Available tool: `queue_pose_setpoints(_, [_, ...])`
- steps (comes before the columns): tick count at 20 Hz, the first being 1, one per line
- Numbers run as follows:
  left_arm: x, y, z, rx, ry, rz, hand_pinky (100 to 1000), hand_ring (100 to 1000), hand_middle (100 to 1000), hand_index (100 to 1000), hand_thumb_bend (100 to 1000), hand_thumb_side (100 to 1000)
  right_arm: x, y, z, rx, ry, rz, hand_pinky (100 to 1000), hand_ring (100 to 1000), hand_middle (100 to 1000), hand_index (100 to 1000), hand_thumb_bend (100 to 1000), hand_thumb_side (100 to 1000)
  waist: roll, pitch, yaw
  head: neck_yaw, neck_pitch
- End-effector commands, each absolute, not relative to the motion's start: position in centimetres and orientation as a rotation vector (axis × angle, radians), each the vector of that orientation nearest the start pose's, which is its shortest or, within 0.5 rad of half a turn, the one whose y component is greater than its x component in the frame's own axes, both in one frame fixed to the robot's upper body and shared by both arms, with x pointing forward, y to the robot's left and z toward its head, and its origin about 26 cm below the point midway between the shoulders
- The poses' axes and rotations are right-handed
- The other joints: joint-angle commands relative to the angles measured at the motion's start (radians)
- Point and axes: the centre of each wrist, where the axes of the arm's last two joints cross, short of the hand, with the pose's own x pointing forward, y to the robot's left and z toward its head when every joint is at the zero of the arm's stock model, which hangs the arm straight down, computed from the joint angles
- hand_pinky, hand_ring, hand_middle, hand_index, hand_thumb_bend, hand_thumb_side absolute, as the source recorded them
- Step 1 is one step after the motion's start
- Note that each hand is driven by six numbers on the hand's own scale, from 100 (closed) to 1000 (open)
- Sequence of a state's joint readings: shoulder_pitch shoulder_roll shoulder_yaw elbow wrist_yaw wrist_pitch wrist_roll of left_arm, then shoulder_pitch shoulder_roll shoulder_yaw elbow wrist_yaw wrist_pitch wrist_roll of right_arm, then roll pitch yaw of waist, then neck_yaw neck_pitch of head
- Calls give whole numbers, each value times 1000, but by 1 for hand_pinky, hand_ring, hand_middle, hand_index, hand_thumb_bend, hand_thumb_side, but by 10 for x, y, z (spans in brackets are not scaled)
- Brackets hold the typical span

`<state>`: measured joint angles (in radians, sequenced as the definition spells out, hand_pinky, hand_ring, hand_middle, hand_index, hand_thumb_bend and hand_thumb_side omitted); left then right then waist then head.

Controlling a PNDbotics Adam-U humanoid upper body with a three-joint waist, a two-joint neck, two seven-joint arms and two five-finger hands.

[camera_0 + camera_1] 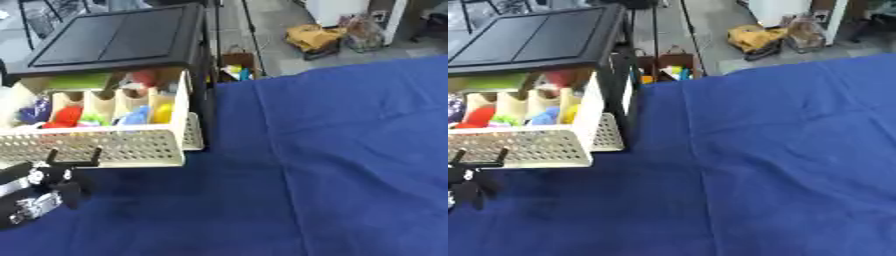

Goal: Pick up objects from table and place into drawer.

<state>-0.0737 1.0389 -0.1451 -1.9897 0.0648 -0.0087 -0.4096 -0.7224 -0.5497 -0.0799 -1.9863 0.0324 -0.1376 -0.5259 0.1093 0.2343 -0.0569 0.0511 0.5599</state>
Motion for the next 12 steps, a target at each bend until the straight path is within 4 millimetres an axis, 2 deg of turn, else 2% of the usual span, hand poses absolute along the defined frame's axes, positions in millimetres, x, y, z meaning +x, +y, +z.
queue_pose_setpoints(1, [269,347,213,281,-1523,-1383,253,593,670,803,100,1000,296,-266,360,548,3218,159,708,724,559,661,100,849,-2,-17,-2,6,-14])
queue_pose_setpoints(12, [277,358,215,334,-1552,-1327,234,578,654,799,100,1000,296,-267,359,553,3220,161,707,722,556,659,100,867,2,-13,-12,10,-23])
